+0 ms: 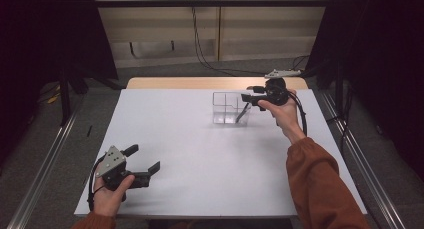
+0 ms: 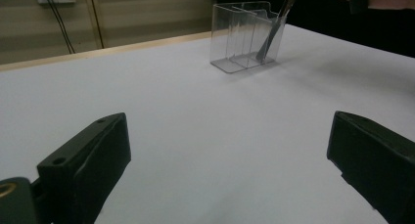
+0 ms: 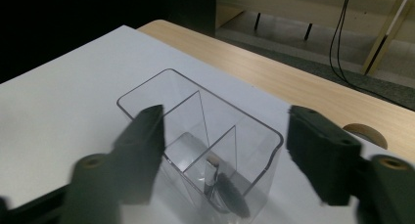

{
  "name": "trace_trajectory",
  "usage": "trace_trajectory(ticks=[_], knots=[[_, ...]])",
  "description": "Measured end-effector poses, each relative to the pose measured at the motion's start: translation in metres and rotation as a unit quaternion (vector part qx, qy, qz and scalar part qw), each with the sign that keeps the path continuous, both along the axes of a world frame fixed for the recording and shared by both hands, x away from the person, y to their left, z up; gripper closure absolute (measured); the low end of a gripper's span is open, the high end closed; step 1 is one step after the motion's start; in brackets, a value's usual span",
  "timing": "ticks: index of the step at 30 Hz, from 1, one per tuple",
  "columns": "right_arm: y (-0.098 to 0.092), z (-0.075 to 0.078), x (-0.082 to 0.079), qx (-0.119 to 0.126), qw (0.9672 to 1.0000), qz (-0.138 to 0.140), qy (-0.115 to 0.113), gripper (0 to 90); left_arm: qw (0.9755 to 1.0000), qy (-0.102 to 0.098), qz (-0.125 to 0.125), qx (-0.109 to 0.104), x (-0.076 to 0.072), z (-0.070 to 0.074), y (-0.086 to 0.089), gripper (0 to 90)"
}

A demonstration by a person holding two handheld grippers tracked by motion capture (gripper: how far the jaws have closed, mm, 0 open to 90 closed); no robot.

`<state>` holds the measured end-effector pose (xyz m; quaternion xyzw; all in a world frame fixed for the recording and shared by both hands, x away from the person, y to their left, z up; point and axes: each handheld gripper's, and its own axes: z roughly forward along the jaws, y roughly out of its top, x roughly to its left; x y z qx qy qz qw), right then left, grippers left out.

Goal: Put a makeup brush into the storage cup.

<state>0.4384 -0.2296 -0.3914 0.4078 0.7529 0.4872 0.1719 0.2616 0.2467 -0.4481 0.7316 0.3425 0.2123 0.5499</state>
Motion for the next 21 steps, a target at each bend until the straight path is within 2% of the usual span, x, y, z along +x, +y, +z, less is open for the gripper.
trace_trajectory(ticks=[2, 4, 6, 9, 11, 13, 16, 21], knots=[[-0.002, -0.001, -0.002, 0.004, 1.0000, -0.002, -0.003, 21.9, 1.0000, -0.001, 0.005, -0.004, 0.000, 0.000, 0.002, 2.5], [-0.004, -0.002, -0.004, 0.011, 0.9999, -0.009, -0.007, 11.5, 1.0000, -0.001, 0.007, -0.002, -0.001, 0.000, 0.003, 2.5], [-0.005, -0.004, -0.006, 0.017, 0.9998, -0.009, -0.004, 7.2, 1.0000, -0.001, 0.005, 0.001, -0.001, 0.000, 0.002, 2.5], [-0.006, -0.007, -0.010, 0.018, 0.9996, -0.010, -0.018, 0.0, 1.0000, -0.002, 0.000, 0.005, -0.001, 0.000, 0.002, 2.5], [-0.009, -0.009, -0.014, 0.024, 0.9994, -0.008, -0.022, 0.6, 1.0000, -0.002, 0.000, 0.003, -0.002, 0.000, 0.002, 2.5], [-0.011, -0.009, -0.016, 0.029, 0.9992, -0.018, -0.021, 0.7, 1.0000, -0.003, 0.001, 0.001, -0.003, 0.000, 0.003, 2.5], [-0.011, -0.009, -0.022, 0.021, 0.9988, -0.026, -0.035, 0.6, 1.0000, -0.001, 0.000, 0.001, -0.003, 0.000, 0.003, 2.5], [-0.011, -0.008, -0.029, 0.012, 0.9980, -0.047, -0.039, 1.7, 1.0000, -0.003, 0.000, 0.000, -0.004, 0.000, 0.003, 2.5]])
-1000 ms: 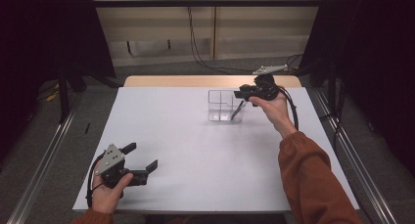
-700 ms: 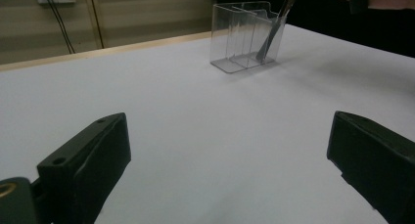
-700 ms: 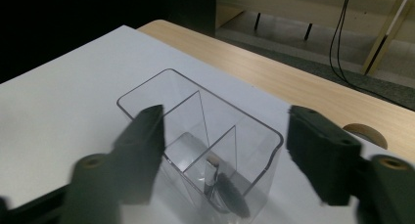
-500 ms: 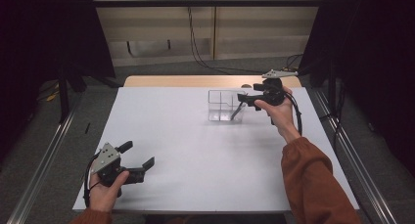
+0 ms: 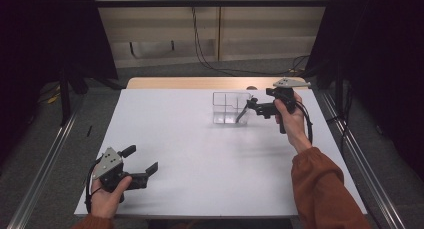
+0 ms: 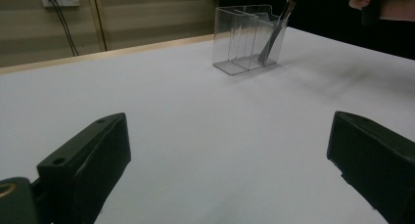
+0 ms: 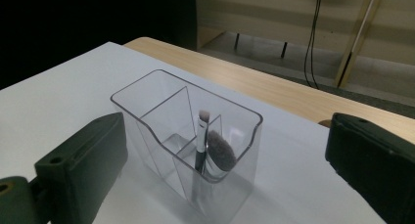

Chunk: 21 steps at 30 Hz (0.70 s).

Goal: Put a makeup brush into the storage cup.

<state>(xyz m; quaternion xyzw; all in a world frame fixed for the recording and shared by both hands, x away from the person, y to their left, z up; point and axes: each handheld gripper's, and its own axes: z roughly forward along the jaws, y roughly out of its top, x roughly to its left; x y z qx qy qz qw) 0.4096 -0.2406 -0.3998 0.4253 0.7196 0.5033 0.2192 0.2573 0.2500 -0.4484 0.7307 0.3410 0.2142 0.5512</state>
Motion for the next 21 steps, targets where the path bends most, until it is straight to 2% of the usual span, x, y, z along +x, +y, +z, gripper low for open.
trace_trajectory(ticks=[2, 6, 12, 21], knots=[[-0.001, -0.001, -0.003, -0.005, 0.9999, -0.006, -0.006, 1.7, 1.0000, 0.000, -0.001, -0.004, 0.000, 0.000, 0.001, 2.5], [-0.003, -0.002, -0.009, -0.001, 0.9999, -0.010, -0.008, 1.5, 1.0000, 0.001, 0.000, 0.000, 0.000, 0.000, 0.000, 2.5], [-0.011, -0.004, -0.016, 0.022, 0.9997, -0.005, -0.012, 1.5, 1.0000, 0.003, 0.002, -0.007, -0.001, 0.001, 0.002, 2.5], [-0.015, -0.007, -0.029, 0.015, 0.9997, -0.005, -0.019, 1.4, 1.0000, 0.004, 0.000, -0.005, -0.001, 0.001, 0.002, 2.5]])
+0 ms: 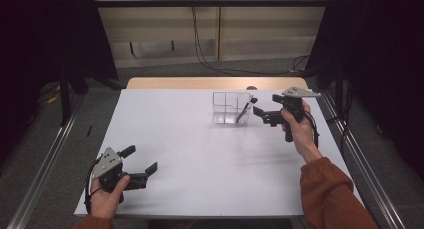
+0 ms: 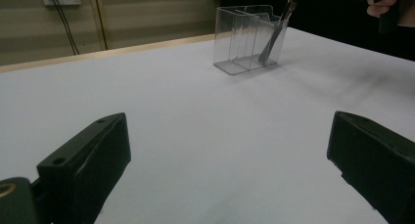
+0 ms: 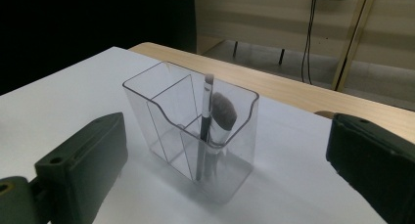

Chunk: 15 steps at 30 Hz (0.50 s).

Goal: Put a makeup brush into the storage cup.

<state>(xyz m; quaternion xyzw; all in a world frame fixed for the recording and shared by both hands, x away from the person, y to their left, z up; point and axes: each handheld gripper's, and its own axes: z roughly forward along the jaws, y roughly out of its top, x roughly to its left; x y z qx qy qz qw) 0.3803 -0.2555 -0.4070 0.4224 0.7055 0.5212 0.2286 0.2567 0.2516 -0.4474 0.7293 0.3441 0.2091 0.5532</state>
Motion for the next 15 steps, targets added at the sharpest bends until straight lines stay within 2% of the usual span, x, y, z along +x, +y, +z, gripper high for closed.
trace_trajectory(ticks=[2, 11, 15], knots=[[-0.002, -0.001, -0.003, 0.005, 1.0000, -0.004, -0.002, 1.3, 1.0000, 0.000, 0.005, -0.002, 0.000, 0.000, 0.002, 2.5], [-0.008, -0.006, -0.018, -0.004, 1.0000, -0.005, -0.004, 1.1, 1.0000, -0.005, 0.003, -0.002, 0.000, 0.001, 0.002, 2.5], [-0.012, -0.007, -0.025, 0.005, 0.9999, -0.006, -0.009, 1.0, 1.0000, -0.007, 0.004, -0.002, -0.001, 0.001, 0.003, 2.5]])
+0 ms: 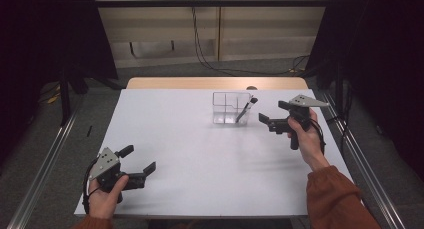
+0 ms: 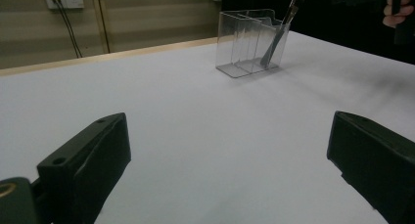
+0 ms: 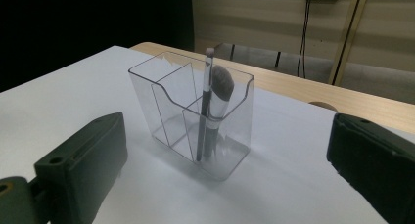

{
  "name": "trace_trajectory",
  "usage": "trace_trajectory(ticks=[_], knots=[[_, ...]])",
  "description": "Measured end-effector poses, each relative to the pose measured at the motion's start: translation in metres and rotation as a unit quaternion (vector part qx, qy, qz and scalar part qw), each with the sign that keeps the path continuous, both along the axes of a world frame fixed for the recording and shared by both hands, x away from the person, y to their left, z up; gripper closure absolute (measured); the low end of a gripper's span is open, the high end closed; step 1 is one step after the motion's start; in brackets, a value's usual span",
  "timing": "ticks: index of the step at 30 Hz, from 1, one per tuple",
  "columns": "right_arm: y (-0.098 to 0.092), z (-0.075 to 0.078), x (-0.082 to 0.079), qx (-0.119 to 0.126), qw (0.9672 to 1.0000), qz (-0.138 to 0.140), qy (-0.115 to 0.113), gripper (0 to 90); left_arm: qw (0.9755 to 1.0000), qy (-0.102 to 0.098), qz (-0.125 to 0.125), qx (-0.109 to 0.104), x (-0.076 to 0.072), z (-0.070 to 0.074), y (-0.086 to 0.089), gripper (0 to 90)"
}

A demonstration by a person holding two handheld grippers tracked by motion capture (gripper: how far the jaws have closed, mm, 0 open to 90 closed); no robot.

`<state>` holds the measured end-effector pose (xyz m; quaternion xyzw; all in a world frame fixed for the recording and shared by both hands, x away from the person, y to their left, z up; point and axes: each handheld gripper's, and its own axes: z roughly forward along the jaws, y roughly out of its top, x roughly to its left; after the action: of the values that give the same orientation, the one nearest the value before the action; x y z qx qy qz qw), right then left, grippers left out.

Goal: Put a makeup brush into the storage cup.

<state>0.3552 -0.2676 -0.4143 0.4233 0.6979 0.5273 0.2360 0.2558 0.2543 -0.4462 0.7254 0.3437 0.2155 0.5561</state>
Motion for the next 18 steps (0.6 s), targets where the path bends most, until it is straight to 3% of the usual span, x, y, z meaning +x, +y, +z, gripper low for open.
trace_trajectory(ticks=[18], knots=[[-0.010, -0.006, -0.036, -0.010, 0.9998, 0.002, -0.017, 0.7, 1.0000, -0.004, -0.004, 0.006, -0.001, 0.000, -0.003, 2.5]])
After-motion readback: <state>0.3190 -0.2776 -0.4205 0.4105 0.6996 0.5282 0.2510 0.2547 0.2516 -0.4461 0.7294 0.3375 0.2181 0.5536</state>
